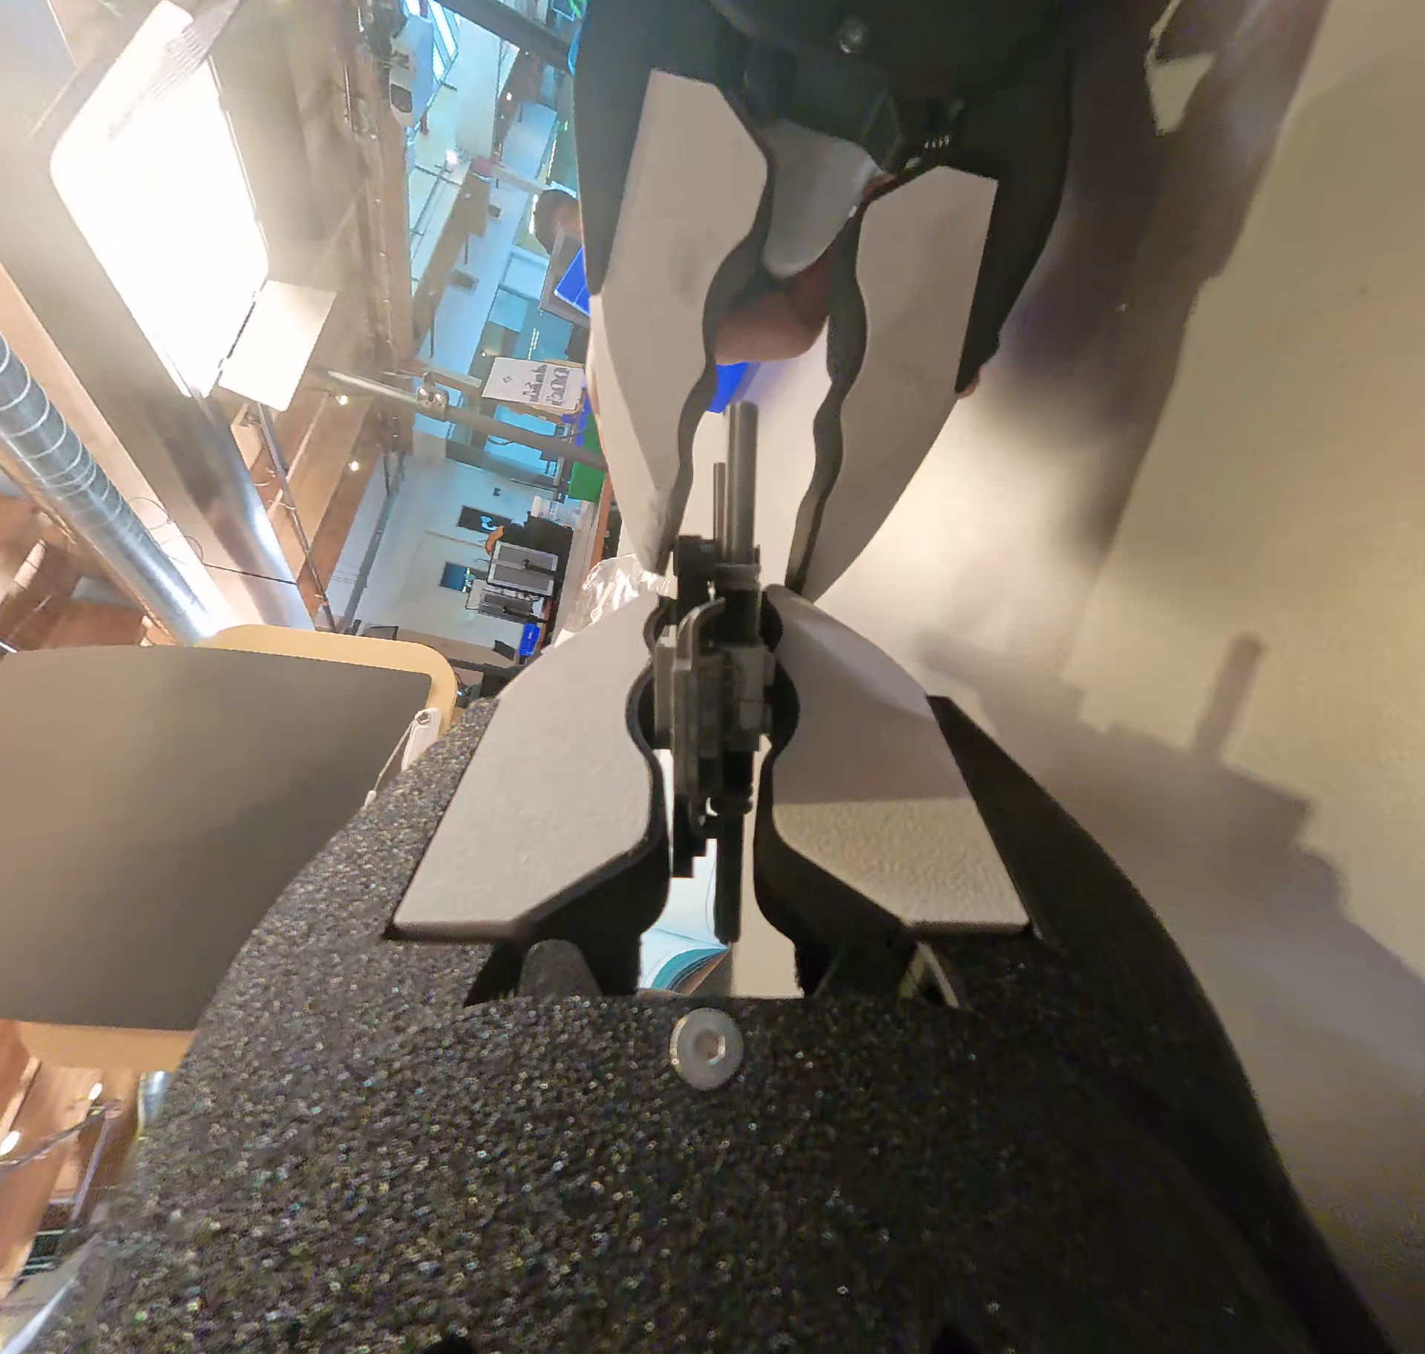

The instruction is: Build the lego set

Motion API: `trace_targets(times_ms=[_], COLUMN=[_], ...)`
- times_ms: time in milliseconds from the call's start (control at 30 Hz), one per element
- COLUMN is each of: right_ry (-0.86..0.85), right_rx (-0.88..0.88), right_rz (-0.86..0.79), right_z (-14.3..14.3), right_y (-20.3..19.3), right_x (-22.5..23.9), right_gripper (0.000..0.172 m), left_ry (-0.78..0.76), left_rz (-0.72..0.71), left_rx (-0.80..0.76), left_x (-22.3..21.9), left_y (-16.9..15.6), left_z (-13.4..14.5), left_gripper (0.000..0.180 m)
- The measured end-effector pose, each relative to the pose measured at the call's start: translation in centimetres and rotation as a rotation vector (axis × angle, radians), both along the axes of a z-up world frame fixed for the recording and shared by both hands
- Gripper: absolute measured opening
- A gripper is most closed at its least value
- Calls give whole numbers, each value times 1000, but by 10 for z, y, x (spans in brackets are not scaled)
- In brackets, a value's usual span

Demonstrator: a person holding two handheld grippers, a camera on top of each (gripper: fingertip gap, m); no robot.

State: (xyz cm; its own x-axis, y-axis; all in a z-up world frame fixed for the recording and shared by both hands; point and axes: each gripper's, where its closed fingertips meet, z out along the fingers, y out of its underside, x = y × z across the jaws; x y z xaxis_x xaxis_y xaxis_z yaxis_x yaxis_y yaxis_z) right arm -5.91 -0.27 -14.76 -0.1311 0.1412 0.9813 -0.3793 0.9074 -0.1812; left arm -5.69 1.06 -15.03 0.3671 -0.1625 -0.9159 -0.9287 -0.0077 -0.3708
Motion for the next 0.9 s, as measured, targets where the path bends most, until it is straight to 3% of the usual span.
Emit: trace_targets(times_ms=[100,233,533,700,900], right_ry=[-10,-60,-352,-503,-618], right_rx=[34,39,-157,-283,-316], right_rz=[-10,-58,-294,-400,-446], right_z=[-6,-14,-30,-36,-41], right_y=[1,10,82,100,101], right_x=[0,8,37,53,60], right_gripper=[19,38,40,36,34], left_ry=[77,179,230,135,-38], left_rz=[2,-22,-225,-265,-145], left_rx=[-27,-115,-106,-158,-361], left_x=[-2,-2,27,16,-23], left_y=[-1,-6,8,10,-8], left_z=[-8,-24,-34,-34,-38], left_gripper=[20,20,24,75,91])
